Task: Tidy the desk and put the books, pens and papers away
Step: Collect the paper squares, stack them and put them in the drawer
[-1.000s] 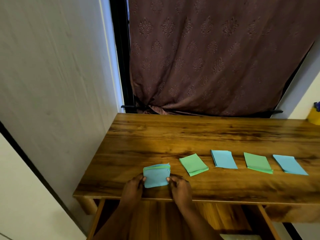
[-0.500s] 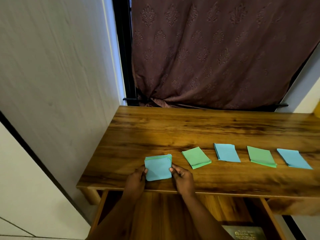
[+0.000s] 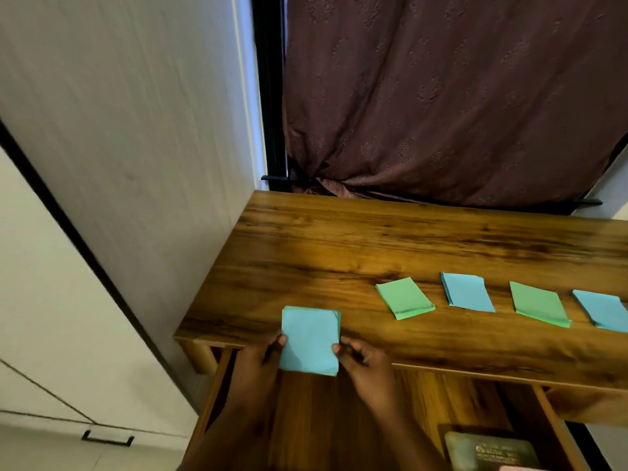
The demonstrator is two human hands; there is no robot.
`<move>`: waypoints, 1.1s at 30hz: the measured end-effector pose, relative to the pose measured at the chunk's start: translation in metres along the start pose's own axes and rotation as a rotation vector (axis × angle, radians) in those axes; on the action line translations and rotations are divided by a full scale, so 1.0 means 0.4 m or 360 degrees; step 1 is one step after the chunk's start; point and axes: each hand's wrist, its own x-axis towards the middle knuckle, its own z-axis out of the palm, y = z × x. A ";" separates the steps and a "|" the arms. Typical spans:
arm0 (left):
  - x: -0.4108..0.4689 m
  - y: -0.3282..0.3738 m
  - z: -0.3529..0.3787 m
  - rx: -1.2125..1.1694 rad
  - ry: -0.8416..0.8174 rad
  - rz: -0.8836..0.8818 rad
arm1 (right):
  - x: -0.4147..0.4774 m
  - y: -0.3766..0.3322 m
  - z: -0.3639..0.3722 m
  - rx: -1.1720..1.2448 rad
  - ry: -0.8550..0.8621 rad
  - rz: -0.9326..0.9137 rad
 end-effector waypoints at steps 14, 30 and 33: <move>-0.155 -0.254 -0.122 0.1212 -0.0186 -0.0111 | 0.044 0.171 0.243 0.0156 -0.0253 0.0823; -0.158 -0.259 -0.112 0.1321 -0.0214 -0.0127 | 0.127 0.159 0.370 -0.0632 -0.0029 0.0411; -0.159 -0.260 -0.114 0.1348 -0.0221 -0.0129 | 0.119 0.141 0.352 -0.0743 -0.0110 0.0328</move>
